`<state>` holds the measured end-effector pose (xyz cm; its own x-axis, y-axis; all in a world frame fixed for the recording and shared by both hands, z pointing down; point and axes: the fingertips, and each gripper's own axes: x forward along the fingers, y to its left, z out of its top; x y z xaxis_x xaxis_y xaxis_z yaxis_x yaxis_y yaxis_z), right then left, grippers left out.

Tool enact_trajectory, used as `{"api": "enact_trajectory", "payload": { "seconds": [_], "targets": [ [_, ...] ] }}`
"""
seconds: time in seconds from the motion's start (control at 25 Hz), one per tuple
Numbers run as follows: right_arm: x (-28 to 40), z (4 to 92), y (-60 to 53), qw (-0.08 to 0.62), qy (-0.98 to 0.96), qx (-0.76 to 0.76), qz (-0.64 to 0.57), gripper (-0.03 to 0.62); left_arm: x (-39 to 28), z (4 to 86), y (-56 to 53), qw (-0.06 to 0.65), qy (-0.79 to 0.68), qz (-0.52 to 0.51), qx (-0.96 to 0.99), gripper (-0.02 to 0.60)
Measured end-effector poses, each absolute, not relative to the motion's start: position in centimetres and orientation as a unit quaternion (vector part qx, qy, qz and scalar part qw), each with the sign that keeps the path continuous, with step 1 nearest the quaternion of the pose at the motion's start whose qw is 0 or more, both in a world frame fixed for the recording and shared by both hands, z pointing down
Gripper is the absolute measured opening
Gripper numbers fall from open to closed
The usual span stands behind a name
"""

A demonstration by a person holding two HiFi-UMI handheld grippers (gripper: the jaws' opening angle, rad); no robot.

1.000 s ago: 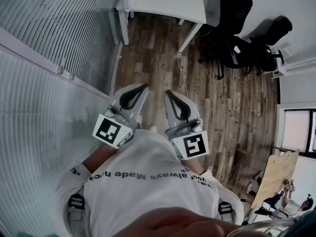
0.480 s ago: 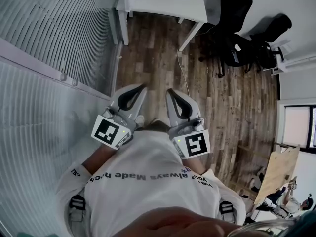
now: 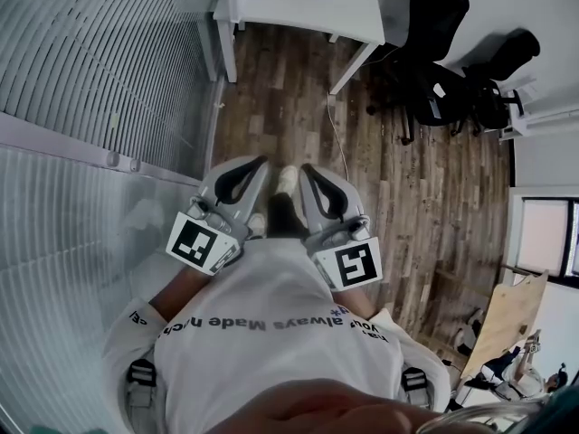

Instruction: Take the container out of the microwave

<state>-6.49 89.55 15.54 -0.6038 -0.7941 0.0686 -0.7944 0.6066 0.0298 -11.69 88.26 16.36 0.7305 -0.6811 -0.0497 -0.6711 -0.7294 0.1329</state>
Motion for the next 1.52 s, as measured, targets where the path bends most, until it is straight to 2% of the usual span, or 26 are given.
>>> {"api": "enact_trajectory", "payload": {
  "seconds": [0.32,0.8,1.08,1.52],
  "targets": [
    [-3.7,16.6,80.6,0.028,-0.894,0.446,0.002,0.002,-9.0,17.4,79.2,0.048,-0.362,-0.044,0.930,0.003],
    [5.5,15.5,64.8,0.012,-0.892,0.452,0.006,0.000,0.0,16.5,63.4,0.045,-0.362,-0.040,0.930,0.003],
    [10.1,15.5,59.0,0.008,-0.894,0.448,0.006,0.002,4.5,16.7,57.6,0.042,-0.365,-0.036,0.929,0.003],
    [10.4,16.5,52.6,0.014,-0.902,0.431,0.014,0.002,5.0,17.7,50.9,0.045,-0.381,-0.033,0.923,0.003]
  ]
}}
